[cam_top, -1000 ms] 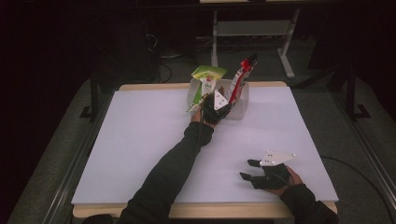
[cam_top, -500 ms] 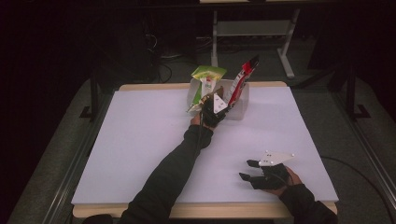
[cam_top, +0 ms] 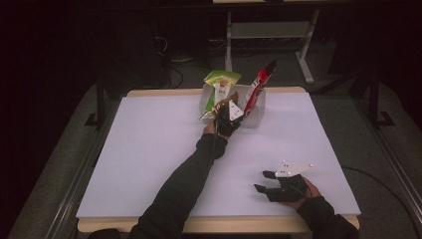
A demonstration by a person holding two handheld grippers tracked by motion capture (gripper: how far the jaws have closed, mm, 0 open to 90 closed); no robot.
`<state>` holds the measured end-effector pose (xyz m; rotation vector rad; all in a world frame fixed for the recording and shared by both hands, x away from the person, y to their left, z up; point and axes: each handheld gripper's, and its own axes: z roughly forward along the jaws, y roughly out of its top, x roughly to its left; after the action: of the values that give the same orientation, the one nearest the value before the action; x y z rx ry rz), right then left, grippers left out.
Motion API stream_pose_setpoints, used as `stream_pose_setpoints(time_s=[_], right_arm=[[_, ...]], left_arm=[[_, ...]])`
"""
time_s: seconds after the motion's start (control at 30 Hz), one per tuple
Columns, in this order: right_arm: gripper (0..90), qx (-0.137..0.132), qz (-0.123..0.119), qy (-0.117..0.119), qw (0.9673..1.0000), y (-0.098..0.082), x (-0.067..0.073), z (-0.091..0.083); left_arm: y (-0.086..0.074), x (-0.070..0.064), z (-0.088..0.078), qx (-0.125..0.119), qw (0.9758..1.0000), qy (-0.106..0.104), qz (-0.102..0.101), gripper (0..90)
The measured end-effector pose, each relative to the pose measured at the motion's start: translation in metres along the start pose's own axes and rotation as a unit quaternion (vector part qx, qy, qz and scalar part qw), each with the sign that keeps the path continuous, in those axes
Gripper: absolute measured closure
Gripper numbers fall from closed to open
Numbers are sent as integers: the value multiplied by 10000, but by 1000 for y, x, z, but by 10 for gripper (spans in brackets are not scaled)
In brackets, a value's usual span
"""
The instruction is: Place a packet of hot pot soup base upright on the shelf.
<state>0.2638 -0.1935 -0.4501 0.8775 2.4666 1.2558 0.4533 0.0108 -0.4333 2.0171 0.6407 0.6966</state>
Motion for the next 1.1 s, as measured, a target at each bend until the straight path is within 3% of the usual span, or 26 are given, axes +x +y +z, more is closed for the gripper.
stream_pose_setpoints(time_s=[0.07,0.17,0.23,0.37,0.43,0.87,1.1], right_arm=[[417,-3,14,-5,10000,0,-1,0],[416,-12,9,-7,10000,0,-2,-1],[417,-42,13,-24,10000,0,-2,-3],[421,-102,45,-82,9999,0,-4,-5],[423,-115,18,-116,9999,1,-4,-6],[468,-245,-15,-386,9990,3,-8,-15],[477,-335,-122,-547,9979,7,-7,-20]], left_arm=[[1,1,-1,26,10000,-30,-36,894],[1,1,-9,-147,9999,-30,85,889],[1,3,-16,-255,9995,-153,51,886],[2,6,-30,-433,9988,-195,119,860],[2,8,-35,-418,9987,-201,202,860],[-16,24,-89,-532,9973,-504,57,795],[-30,31,-115,-531,9972,-526,52,723]])
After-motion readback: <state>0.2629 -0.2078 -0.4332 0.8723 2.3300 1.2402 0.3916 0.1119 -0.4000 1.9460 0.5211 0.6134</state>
